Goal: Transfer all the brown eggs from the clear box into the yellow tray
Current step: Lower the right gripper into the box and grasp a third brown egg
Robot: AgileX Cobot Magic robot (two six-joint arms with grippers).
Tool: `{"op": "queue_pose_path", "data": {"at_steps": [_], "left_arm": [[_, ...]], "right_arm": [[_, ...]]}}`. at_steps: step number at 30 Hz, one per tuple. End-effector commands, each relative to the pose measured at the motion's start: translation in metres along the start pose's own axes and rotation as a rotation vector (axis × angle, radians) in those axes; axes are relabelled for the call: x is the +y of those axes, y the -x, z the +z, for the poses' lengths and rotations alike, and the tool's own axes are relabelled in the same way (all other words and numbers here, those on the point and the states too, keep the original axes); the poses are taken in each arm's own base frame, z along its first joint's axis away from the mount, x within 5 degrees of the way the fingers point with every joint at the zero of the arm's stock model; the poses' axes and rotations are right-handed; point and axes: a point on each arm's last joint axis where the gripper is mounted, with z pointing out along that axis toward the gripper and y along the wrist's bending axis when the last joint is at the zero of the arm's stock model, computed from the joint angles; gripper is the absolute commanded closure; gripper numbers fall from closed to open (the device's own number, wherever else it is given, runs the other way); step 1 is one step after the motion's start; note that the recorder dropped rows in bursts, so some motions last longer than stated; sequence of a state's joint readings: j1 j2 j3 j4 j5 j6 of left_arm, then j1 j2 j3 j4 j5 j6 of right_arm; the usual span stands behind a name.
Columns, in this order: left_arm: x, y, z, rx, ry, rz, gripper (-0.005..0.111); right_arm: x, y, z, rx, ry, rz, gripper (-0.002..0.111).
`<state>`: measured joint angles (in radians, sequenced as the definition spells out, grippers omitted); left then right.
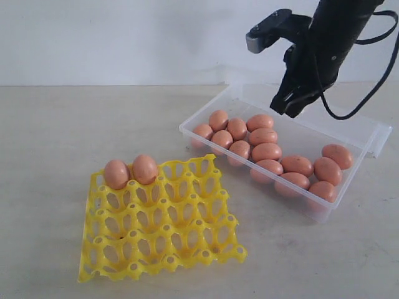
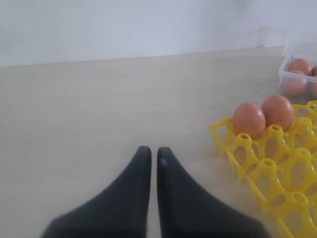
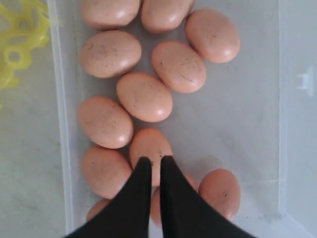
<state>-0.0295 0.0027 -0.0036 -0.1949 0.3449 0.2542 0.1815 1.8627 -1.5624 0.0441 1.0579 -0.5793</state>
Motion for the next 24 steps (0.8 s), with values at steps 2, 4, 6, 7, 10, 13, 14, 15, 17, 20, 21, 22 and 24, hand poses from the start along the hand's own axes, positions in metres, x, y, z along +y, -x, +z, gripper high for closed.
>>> {"op": "queue_pose_path", "data": {"at_steps": [2,4,6,7,10,13,14,15,17,20,21,22,24], "left_arm": [[0.0,-0.001,0.0,-0.003,-0.003,0.004,0.103],[0.0,-0.001,0.0,-0.003,-0.003,0.004,0.103],[0.0,-0.001,0.0,-0.003,-0.003,0.004,0.103],[0.0,-0.001,0.0,-0.003,-0.003,0.004,0.103],[0.0,-0.001,0.0,-0.003,-0.003,0.004,0.103],[0.0,-0.001,0.0,-0.003,-0.003,0.004,0.103],[0.0,-0.001,0.0,-0.003,-0.003,0.004,0.103],[0.0,-0.001,0.0,-0.003,-0.003,0.004,0.103],[0.0,-0.001,0.0,-0.003,-0.003,0.004,0.103],[0.0,-0.001,0.0,-0.003,-0.003,0.004,0.103],[0.0,-0.001,0.0,-0.003,-0.003,0.004,0.103],[0.0,-0.001,0.0,-0.003,-0.003,0.004,0.103],[0.0,-0.001,0.0,-0.003,-0.003,0.004,0.103]], "right_arm": [[0.001,-0.002,0.025,0.078,0.053,-0.218,0.09],[0.001,-0.003,0.033,0.102,0.071,-0.262,0.075],[0.0,-0.004,0.035,0.115,0.07,-0.28,0.064],[-0.002,-0.005,0.036,0.126,0.057,-0.294,0.061],[-0.004,-0.006,0.039,0.144,0.037,-0.314,0.059],[-0.005,-0.006,0.046,0.146,0.037,-0.315,0.059],[-0.005,-0.006,0.05,0.147,0.037,-0.318,0.059],[-0.005,-0.005,0.053,0.143,0.035,-0.334,0.059],[-0.006,-0.005,0.061,0.138,0.036,-0.381,0.059],[-0.007,-0.003,0.07,0.129,0.03,-0.396,0.059],[-0.007,-0.003,0.073,0.129,0.028,-0.397,0.059],[-0.008,-0.003,0.074,0.126,0.024,-0.396,0.059],[-0.01,-0.003,0.078,0.124,0.019,-0.398,0.059]]}}
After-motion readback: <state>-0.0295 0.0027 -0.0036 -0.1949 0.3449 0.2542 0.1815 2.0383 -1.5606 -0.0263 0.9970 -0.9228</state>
